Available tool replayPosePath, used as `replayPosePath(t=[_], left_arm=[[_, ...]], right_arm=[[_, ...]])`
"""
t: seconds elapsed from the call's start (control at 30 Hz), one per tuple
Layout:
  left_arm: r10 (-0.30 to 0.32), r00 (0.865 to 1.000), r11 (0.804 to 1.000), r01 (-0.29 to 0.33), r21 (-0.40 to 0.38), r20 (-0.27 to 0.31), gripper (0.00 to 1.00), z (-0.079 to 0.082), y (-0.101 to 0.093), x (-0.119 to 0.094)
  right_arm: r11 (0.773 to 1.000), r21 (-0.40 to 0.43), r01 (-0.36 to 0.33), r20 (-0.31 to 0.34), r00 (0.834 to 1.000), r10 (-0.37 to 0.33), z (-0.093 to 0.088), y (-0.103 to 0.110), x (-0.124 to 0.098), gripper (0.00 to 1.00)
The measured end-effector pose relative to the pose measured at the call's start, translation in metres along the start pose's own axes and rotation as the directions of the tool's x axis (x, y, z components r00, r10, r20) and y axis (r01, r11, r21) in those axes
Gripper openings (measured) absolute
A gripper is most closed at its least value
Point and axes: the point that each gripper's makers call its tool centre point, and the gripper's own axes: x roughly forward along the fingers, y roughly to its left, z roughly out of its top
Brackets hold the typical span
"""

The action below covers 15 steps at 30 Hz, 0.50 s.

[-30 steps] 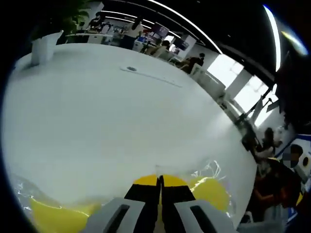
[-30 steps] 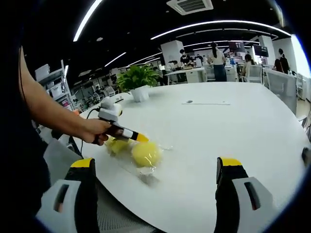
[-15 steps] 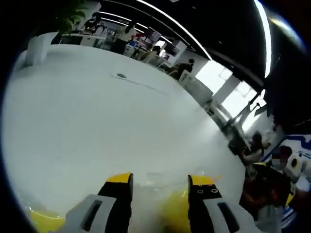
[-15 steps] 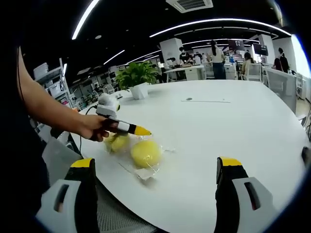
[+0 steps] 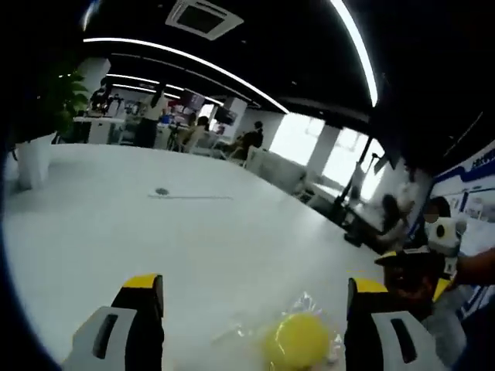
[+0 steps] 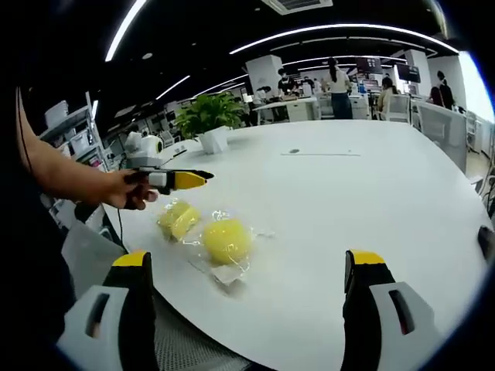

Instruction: Compare the silicone blocks by pressing each to a similar depth, holding the contact briefly, and releasing to observe deformation and rebound differences across the visible hardness samples.

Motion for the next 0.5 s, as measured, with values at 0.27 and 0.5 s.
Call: replayPosePath(t=[0.27,0.5], left_arm=[[0.061,0.998,0.996,-0.063,0.059,0.032,1.0,0.02,0.022,-0.052],[0.093,0.996,0.987,-0.093,0.132,0.0,1.0,0.007,0.033,-0.11]], right_arm=[[0.999,-0.036,0.012,-0.002,1.0,-0.012,0.001,0.004,0.008,0.97],[0.997,-0.056,0.055,0.003,0.998,-0.055,-0.002,0.001,0.011,0.97]])
